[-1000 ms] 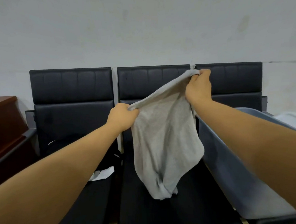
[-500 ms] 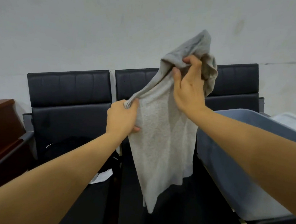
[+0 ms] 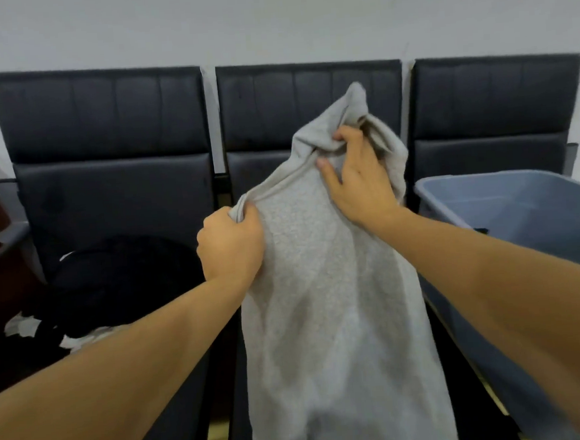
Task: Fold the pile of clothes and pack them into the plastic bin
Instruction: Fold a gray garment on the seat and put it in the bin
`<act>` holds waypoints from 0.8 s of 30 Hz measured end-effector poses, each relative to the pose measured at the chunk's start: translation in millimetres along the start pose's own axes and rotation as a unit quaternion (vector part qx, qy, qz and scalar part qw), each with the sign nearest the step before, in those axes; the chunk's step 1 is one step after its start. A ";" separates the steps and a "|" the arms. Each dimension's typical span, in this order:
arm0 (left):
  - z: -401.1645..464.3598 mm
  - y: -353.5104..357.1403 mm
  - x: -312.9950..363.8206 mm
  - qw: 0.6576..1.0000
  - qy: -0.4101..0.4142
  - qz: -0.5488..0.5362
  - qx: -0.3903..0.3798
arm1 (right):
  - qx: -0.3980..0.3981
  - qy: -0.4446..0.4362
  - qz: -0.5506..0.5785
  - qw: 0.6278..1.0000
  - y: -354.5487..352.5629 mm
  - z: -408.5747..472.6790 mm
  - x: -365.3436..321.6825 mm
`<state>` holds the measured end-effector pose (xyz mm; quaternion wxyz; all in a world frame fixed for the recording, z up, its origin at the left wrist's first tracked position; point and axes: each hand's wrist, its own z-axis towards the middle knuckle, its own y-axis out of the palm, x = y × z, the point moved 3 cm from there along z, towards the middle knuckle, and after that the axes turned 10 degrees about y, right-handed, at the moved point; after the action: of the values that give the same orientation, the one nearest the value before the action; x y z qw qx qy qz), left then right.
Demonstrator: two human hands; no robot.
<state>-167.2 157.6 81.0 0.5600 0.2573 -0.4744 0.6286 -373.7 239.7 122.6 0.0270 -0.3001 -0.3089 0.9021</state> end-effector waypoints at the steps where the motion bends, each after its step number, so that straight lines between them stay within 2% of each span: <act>1: 8.1 10.7 -24.5 1.000 -0.022 0.008 -0.010 | -0.027 0.004 -0.011 1.000 25.8 0.3 15.6; 5: 33.5 52.2 -122.5 0.990 -0.119 0.052 -0.054 | -0.155 0.023 -0.059 0.986 126.9 -2.7 72.9; 8: 36.1 78.6 -183.2 0.970 -0.177 0.086 -0.142 | -0.278 0.054 -0.106 0.953 187.6 -13.8 113.6; 10: 25.9 89.1 -214.7 0.951 -0.199 0.122 -0.201 | -0.345 0.057 -0.119 0.929 212.1 -28.9 134.7; 12: 12.0 92.2 -235.3 0.935 -0.201 0.164 -0.242 | -0.372 0.082 -0.131 0.915 220.0 -46.2 148.0; 16: -24.5 90.7 -249.0 0.915 -0.165 0.193 -0.315 | -0.361 0.129 -0.158 0.910 204.2 -79.7 168.4; 19: -51.0 82.1 -248.3 0.909 -0.167 0.213 -0.318 | -0.348 0.187 -0.156 0.905 171.6 -111.4 180.6; 22: -78.1 67.0 -247.7 0.914 -0.228 0.194 -0.275 | -0.259 0.258 -0.124 0.922 131.6 -160.1 204.2; 24: -97.7 56.7 -248.5 0.907 -0.265 0.198 -0.260 | -0.196 0.326 -0.128 0.916 105.9 -195.4 217.8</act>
<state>-141.0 134.1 -189.6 0.3244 0.1601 -0.7933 0.4897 -428.5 311.0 -175.4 0.1822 -0.5350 -0.4894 0.6641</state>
